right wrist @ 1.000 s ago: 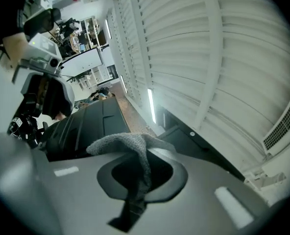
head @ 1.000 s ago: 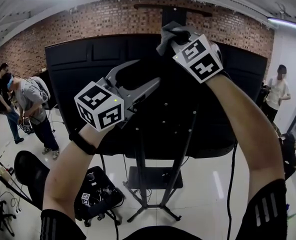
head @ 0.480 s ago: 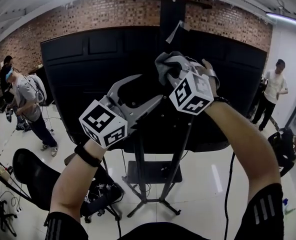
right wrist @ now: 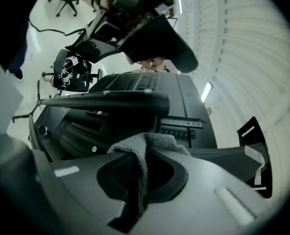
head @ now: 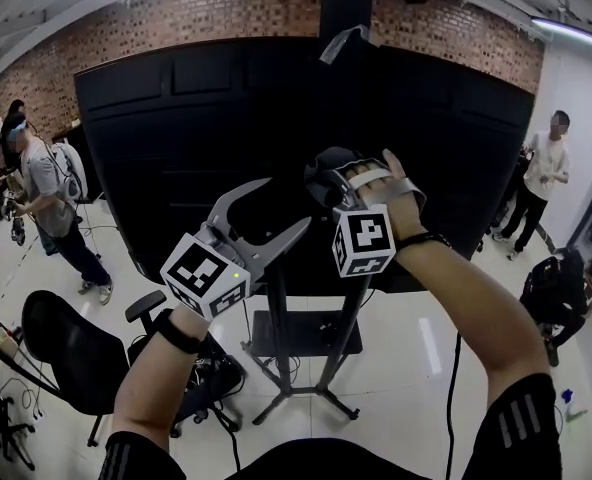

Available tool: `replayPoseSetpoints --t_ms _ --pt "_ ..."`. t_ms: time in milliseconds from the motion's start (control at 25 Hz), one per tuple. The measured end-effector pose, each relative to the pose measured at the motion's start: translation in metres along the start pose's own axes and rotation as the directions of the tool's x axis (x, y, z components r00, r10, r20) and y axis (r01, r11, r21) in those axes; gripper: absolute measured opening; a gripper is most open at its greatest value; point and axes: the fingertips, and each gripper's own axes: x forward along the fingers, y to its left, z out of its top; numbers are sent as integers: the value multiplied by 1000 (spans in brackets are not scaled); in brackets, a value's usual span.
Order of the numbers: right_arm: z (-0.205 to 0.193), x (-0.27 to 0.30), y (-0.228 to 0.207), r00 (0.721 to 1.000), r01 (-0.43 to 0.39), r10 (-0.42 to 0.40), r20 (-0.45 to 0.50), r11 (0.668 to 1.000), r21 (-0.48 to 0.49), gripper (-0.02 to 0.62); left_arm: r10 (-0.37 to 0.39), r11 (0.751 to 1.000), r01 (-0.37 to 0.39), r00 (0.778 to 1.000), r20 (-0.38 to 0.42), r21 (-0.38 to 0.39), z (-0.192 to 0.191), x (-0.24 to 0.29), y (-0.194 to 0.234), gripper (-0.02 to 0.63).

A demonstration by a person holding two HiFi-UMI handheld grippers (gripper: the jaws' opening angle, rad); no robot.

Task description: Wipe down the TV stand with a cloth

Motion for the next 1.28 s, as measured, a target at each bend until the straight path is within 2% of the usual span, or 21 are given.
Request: replayPoseSetpoints --t_ms 120,320,600,920,1280 --pt "8 4 20 1000 -20 19 -9 999 -49 9 17 1000 -17 1000 -22 -17 -10 -9 -2 308" --pt "17 9 59 997 -74 73 -20 996 -40 9 28 999 -29 998 -50 -32 -35 -23 -16 308" --pt "21 21 127 990 -133 121 -71 971 -199 9 33 992 -46 994 -108 -119 -90 -38 -31 305" --pt "29 28 181 976 -213 202 -81 962 -170 9 43 974 -73 989 -143 -213 -129 -49 -48 305" --pt "27 34 229 955 -292 285 -77 951 -104 9 38 960 -87 983 -182 -266 -156 -53 -65 305"
